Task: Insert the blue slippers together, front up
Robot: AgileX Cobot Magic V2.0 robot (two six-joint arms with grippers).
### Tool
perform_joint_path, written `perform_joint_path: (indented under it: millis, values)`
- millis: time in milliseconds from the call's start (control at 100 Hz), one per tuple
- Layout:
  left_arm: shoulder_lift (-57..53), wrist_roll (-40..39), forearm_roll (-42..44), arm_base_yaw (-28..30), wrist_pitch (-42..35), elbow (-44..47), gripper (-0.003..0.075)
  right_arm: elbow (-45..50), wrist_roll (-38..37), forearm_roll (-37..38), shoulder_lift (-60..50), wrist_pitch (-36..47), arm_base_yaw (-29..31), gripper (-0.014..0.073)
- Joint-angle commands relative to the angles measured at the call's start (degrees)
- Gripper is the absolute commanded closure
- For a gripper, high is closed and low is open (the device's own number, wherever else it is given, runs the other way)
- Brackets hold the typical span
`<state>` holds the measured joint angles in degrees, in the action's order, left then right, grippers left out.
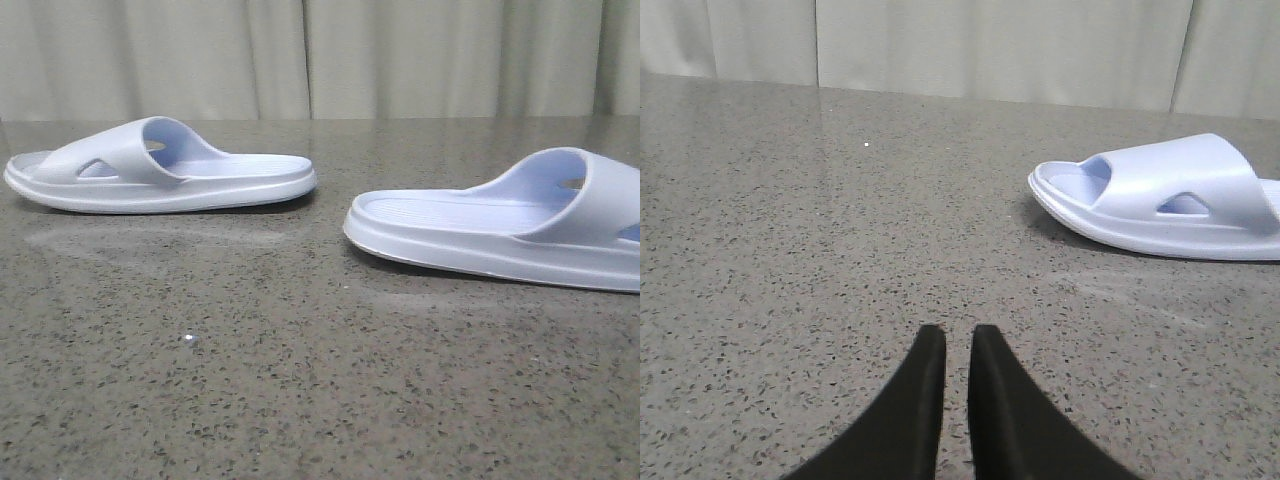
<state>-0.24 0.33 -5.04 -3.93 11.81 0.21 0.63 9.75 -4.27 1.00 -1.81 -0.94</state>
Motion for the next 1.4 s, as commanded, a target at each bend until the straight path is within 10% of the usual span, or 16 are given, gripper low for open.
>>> perform_joint_path:
  millis: [0,560,1100,1390]
  values:
    - [-1.46,-0.33,0.04,0.05,-4.75,0.44,0.0705,1.15,-0.08,0.5,0.46,5.04,0.44,0.0673]
    - [-1.46,-0.33,-0.56,0.05,-5.96,0.44,0.0705,1.15,-0.08,-1.85,0.46,7.14,0.44,0.0673]
    - [-1.46,-0.33,-34.12,0.05,-10.94,0.34,0.0705,1.15,-0.45,-38.47,0.46,6.58,0.44,0.0673]
    - [1.66,-0.33,-34.66,0.05,-8.04,-6.74,0.0705,-7.26,-0.45,-34.29,3.85,-1.58,0.44,0.0671]
